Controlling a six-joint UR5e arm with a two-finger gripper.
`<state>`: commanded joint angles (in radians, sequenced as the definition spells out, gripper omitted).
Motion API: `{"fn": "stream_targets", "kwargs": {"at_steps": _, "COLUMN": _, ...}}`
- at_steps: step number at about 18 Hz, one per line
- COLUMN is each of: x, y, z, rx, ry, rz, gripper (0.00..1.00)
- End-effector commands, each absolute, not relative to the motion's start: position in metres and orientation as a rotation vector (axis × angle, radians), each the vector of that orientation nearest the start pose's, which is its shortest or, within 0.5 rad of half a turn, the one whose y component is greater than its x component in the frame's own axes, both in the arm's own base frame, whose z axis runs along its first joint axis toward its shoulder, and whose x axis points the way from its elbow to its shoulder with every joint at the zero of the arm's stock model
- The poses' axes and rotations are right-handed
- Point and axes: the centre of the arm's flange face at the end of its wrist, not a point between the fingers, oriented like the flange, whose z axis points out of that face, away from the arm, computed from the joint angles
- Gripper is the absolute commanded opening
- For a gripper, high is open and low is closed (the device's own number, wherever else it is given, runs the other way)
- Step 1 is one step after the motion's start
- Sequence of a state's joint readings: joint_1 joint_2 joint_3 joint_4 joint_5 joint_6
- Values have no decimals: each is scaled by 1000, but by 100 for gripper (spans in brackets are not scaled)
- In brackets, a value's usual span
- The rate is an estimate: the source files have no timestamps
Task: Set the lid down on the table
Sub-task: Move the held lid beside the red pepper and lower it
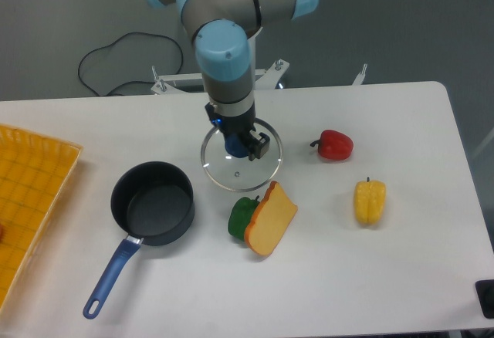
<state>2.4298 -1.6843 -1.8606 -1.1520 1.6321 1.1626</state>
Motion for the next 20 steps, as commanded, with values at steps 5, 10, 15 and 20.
{"fn": "stream_targets", "kwargs": {"at_steps": 5, "x": -310, "y": 412, "z": 323, "rx": -3161, "ry": 484, "rz": 41, "gripper": 61}}
{"fn": "stream_targets", "kwargs": {"at_steps": 10, "x": -320, "y": 401, "z": 320, "rx": -3161, "ry": 499, "rz": 28, "gripper": 61}}
{"fn": "stream_targets", "kwargs": {"at_steps": 15, "x": -332, "y": 385, "z": 311, "rx": -3164, "ry": 538, "rz": -6, "gripper": 61}}
{"fn": "stream_targets", "kwargs": {"at_steps": 20, "x": -334, "y": 386, "z": 306, "rx": -3166, "ry": 544, "rz": -15, "gripper": 61}}
